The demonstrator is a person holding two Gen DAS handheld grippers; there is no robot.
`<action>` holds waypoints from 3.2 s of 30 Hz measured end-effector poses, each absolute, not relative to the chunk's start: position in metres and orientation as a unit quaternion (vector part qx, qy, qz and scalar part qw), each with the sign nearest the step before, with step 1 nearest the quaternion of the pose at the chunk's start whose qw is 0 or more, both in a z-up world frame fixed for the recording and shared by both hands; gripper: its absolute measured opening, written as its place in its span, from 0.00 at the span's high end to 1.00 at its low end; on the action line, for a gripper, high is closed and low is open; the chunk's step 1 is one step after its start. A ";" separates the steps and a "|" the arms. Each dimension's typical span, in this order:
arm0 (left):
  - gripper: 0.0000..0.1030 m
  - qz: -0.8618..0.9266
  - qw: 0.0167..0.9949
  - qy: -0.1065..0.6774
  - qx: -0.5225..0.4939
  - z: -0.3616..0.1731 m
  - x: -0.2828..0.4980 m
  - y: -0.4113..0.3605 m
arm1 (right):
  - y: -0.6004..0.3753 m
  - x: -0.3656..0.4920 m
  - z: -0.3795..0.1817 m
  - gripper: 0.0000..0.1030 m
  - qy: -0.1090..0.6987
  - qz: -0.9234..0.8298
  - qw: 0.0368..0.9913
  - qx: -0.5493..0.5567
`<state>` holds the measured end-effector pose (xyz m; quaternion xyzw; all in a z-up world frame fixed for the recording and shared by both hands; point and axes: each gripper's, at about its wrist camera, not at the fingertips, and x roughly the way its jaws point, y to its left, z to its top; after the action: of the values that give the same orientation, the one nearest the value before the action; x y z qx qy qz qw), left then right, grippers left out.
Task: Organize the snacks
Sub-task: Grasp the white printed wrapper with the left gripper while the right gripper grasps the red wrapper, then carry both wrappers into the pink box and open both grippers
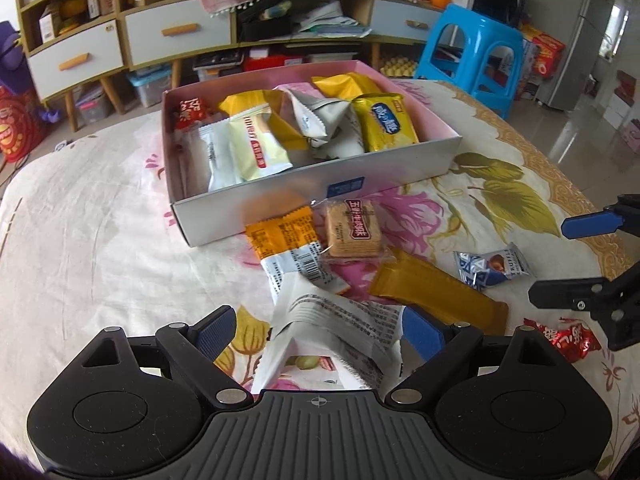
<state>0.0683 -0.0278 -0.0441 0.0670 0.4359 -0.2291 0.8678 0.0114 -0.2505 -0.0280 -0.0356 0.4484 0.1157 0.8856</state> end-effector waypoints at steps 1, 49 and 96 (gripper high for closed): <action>0.11 -0.232 0.867 0.435 0.067 -0.045 0.068 -0.028 | -0.251 0.008 -0.029 0.16 0.445 0.121 0.886 -0.041; 0.28 -0.268 0.863 0.422 0.070 -0.048 0.060 -0.015 | -0.224 -0.019 -0.047 0.60 0.462 0.224 0.849 -0.124; 0.55 -0.188 0.904 0.384 -0.025 0.002 0.114 0.015 | -0.219 0.068 0.023 0.60 0.349 0.139 0.927 0.011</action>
<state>0.1140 0.0150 0.0023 -0.0251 0.3841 -0.1879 0.9036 0.0682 -0.2194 0.0228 0.0111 0.3493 0.1388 0.9266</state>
